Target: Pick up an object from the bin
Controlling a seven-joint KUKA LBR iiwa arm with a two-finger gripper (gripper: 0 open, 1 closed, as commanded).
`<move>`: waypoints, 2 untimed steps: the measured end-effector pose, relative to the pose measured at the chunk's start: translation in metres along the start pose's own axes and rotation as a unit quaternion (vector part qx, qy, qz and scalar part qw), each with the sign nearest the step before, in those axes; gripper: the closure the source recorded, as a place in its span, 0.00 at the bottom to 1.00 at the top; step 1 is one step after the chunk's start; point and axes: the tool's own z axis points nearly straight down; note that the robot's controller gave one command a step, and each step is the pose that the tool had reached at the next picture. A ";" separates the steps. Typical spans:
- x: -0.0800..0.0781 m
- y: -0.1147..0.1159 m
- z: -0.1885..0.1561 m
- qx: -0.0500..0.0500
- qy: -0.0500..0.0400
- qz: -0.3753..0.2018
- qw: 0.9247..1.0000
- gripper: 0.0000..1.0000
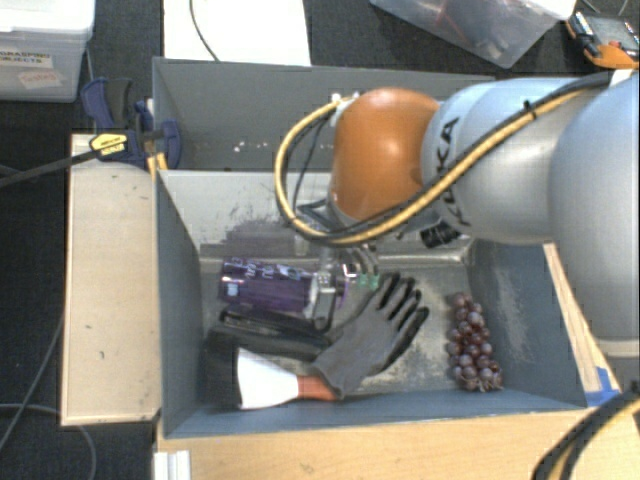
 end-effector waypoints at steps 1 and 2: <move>-0.002 -0.001 -0.005 -0.001 -0.004 0.003 1.000 0.00; -0.017 0.053 0.081 -0.001 -0.002 0.090 0.996 0.00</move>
Offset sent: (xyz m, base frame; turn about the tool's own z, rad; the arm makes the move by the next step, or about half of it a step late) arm 0.0156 0.0514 -0.0820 0.1815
